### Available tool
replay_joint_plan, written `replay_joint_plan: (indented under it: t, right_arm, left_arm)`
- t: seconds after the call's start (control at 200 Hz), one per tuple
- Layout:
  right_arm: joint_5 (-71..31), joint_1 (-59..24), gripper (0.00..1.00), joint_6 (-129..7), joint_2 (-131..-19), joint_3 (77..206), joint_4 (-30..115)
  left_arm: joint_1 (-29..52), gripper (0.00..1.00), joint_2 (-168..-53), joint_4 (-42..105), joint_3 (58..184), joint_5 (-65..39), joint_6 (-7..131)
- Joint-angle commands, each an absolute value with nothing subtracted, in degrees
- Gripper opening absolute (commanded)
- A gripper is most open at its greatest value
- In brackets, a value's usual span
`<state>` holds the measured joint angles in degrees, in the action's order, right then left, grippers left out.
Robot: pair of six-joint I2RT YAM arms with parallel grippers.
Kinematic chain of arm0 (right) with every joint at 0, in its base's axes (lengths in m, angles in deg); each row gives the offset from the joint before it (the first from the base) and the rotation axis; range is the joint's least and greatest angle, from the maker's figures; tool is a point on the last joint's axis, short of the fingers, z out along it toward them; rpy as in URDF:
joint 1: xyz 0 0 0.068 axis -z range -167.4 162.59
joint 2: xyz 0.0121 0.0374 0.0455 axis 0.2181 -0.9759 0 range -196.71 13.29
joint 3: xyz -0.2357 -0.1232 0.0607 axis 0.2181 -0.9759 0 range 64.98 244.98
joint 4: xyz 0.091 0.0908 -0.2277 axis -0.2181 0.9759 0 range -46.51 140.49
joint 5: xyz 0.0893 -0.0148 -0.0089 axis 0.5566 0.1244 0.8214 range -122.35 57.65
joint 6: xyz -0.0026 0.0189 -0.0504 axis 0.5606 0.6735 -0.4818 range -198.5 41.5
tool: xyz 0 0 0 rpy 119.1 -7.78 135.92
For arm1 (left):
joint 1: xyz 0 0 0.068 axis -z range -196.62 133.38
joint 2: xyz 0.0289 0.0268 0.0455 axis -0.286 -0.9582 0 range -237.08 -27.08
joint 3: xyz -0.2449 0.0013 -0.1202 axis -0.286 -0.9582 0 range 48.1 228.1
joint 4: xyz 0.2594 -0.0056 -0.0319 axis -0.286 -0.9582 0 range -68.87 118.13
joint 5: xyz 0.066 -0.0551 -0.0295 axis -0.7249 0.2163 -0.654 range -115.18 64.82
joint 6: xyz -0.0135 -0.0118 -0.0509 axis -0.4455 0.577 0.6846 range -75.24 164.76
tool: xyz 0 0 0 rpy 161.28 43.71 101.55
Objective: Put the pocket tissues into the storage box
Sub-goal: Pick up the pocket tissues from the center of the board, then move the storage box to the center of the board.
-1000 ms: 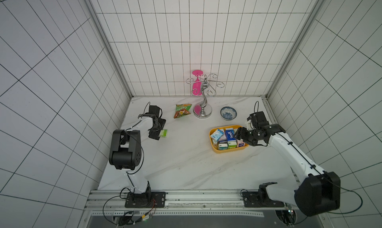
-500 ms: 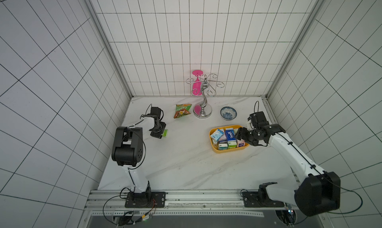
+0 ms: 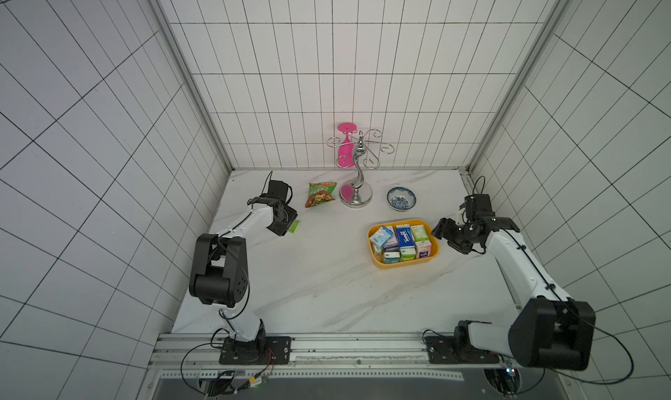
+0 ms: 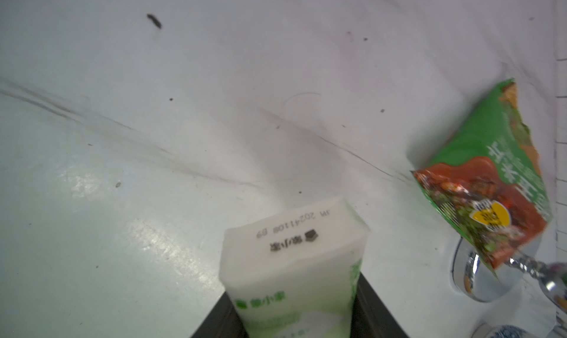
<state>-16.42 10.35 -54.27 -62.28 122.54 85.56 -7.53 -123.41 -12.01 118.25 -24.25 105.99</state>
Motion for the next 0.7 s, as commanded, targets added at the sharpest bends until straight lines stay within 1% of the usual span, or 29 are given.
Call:
replay_joint_plan:
  t: [0.0,0.23,0.39,0.535,0.695]
  right_arm:
    - [-14.34,11.99,0.72,-56.72,-66.17,123.81,83.07]
    - [-8.13,13.41,0.69,-58.46,-70.94,122.92,78.63]
    - [-4.22,13.24,0.62,-58.3,-71.65,121.42,75.89]
    - [-3.76,12.96,0.56,-58.72,-72.56,120.03,75.07]
    - [-7.26,12.87,0.55,-59.12,-71.97,118.47,74.46]
  left_arm:
    - [-4.97,0.49,-118.38,-13.61,119.73,-24.66,96.9]
    - [-1.51,0.48,-112.33,-15.27,118.45,-16.51,87.23]
    - [-0.63,0.49,-109.36,-16.3,116.3,-13.64,85.33]
    - [-0.09,0.49,-106.2,-16.95,114.72,-13.14,85.11]
    - [-0.01,0.49,-103.78,-18.34,113.93,-12.79,84.14]
